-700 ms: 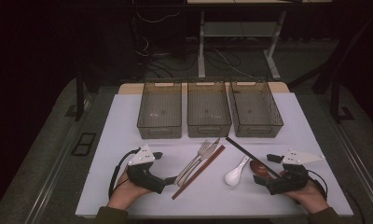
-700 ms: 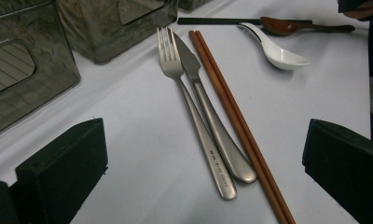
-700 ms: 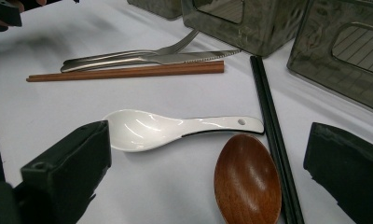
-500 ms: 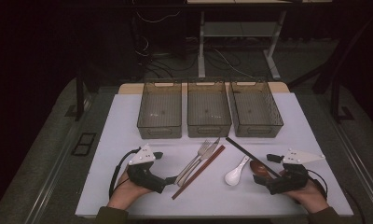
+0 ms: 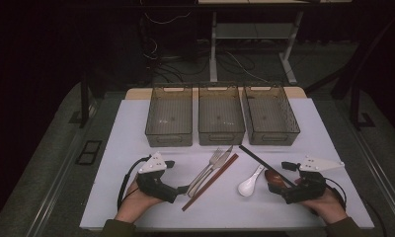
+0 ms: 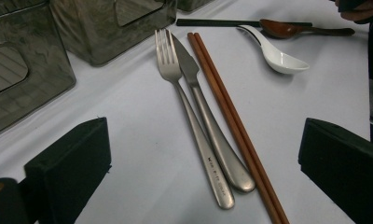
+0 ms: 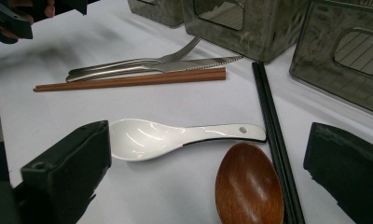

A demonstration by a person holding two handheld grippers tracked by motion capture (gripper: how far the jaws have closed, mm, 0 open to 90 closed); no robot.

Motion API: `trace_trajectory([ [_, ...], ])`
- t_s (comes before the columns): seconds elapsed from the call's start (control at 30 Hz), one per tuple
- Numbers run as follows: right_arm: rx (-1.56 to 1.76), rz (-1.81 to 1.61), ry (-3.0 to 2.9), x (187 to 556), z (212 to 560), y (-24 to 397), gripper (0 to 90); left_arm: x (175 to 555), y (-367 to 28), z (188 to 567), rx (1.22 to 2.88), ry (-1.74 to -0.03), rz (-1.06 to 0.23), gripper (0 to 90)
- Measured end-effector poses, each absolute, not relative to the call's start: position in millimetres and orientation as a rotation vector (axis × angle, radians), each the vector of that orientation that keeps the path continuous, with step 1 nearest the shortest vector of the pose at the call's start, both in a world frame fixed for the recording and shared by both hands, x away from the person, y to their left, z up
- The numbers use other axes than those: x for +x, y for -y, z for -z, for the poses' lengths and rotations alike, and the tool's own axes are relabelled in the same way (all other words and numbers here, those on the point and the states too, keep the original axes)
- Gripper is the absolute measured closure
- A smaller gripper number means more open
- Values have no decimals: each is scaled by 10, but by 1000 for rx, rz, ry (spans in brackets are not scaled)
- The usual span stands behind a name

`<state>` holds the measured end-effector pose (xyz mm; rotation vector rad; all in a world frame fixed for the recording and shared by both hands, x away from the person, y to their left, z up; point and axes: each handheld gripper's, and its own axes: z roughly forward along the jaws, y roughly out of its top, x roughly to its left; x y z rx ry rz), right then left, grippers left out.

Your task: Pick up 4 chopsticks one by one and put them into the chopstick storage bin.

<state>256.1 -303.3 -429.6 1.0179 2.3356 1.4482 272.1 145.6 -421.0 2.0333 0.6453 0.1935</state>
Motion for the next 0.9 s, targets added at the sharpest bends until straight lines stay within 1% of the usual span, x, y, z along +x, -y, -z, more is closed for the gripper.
trace_trajectory([
  [0.17,1016,-1451,-2336,2551,4295,3031,6,2737,-1424,4202,2020,-651,-193,65],
  [0.3,1025,-1462,-2333,2555,4292,3027,6,2736,-1381,4192,2021,-652,-198,124],
  [0.43,1030,-1464,-2333,2546,4293,3040,6,2759,-1343,4189,2006,-665,-187,163],
  [0.57,1022,-1459,-2335,2528,4286,3046,6,2783,-1273,4191,2028,-664,-187,203],
  [0.9,1036,-1449,-2320,2486,4288,3066,6,2849,-1110,4207,2028,-665,-168,341],
])
